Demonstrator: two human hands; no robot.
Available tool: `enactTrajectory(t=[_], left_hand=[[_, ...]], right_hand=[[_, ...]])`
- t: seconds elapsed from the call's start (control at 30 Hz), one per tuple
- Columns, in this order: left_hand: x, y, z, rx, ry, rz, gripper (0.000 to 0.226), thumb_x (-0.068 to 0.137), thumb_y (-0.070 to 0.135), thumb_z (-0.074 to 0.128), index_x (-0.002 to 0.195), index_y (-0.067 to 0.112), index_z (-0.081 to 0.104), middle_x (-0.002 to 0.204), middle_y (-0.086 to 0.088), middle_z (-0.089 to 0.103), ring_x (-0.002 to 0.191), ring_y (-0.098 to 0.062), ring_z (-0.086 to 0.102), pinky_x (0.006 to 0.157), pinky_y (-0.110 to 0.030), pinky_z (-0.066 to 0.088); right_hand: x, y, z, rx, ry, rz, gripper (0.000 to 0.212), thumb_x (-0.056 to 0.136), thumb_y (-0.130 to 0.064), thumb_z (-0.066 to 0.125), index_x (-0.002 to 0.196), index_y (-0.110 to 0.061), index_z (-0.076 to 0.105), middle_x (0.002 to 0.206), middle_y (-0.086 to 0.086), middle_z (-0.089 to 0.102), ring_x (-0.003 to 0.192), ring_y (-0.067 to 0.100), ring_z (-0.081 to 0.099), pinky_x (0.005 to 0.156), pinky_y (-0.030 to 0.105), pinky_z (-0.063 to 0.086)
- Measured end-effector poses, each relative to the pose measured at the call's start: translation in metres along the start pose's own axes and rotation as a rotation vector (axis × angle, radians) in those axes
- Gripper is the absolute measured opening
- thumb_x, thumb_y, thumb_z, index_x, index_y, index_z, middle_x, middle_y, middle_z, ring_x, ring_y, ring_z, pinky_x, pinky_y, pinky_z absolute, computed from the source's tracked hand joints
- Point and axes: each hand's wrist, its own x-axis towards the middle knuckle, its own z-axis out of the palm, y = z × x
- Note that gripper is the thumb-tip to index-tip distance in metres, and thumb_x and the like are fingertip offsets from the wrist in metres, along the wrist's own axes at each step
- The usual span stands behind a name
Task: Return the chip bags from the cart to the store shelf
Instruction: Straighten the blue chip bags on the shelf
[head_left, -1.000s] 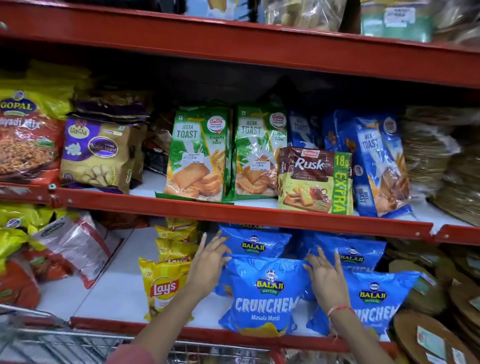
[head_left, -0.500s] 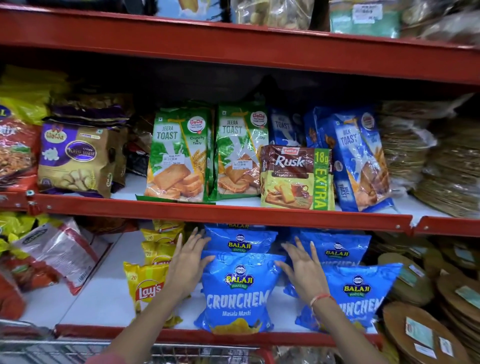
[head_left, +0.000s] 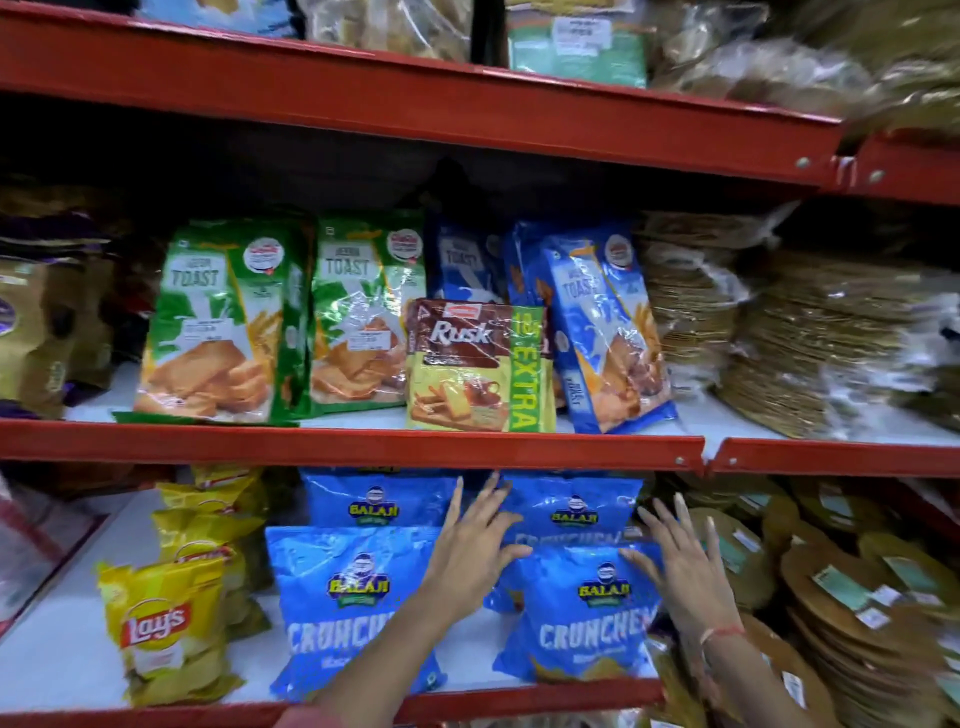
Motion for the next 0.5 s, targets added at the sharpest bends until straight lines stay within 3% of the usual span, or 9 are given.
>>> enactTrajectory(t=[0.17,0.27,0.37,0.43,0.5], left_hand=[[0.009,0.012,0.02,-0.087,0.008,0.034,0.022,0.089,0.031,0.055,0.095,0.013,0.067,0.146,-0.006,0.038,0.137,-0.007,0.003,0.108,-0.028,-0.026],[0.004,0.002,0.02,-0.06,0.039,0.021,0.017,0.086,0.028,0.058,0.08,0.014,0.067,0.139,-0.006,0.048,0.137,-0.006,0.014,0.109,-0.025,-0.023],[-0.002,-0.01,0.014,-0.023,0.004,-0.043,0.03,0.082,0.04,0.049,0.068,0.019,0.065,0.124,-0.008,0.063,0.134,0.002,0.02,0.111,-0.022,-0.017],[-0.004,-0.011,0.006,0.01,-0.026,-0.088,0.033,0.08,0.043,0.045,0.069,0.019,0.066,0.119,-0.009,0.066,0.13,-0.011,0.039,0.11,-0.02,-0.018],[-0.004,-0.007,-0.001,-0.009,-0.028,-0.103,0.032,0.084,0.04,0.047,0.079,0.016,0.067,0.128,-0.009,0.06,0.132,-0.019,0.038,0.107,-0.018,-0.024]], right_hand=[[0.003,0.034,0.007,0.111,0.01,0.023,0.092,0.075,-0.079,-0.004,0.116,-0.021,0.054,0.147,0.001,0.04,0.141,0.006,-0.006,0.116,0.04,-0.002],[0.007,0.025,0.009,0.229,-0.005,0.009,0.074,0.083,-0.071,0.009,0.112,-0.019,0.052,0.149,0.001,0.037,0.14,0.007,-0.001,0.118,0.043,0.002],[0.01,0.01,0.012,0.289,-0.001,-0.008,0.074,0.083,-0.073,0.009,0.105,-0.018,0.054,0.146,0.003,0.041,0.142,0.01,0.005,0.118,0.041,0.002],[0.01,0.004,0.014,0.294,0.002,-0.011,0.051,0.09,-0.06,0.027,0.104,-0.019,0.054,0.147,0.002,0.04,0.141,0.009,0.003,0.119,0.041,0.002],[0.009,0.002,0.015,0.323,0.015,0.004,0.03,0.093,-0.044,0.039,0.103,-0.019,0.054,0.147,0.003,0.04,0.141,0.008,0.003,0.119,0.042,0.003]])
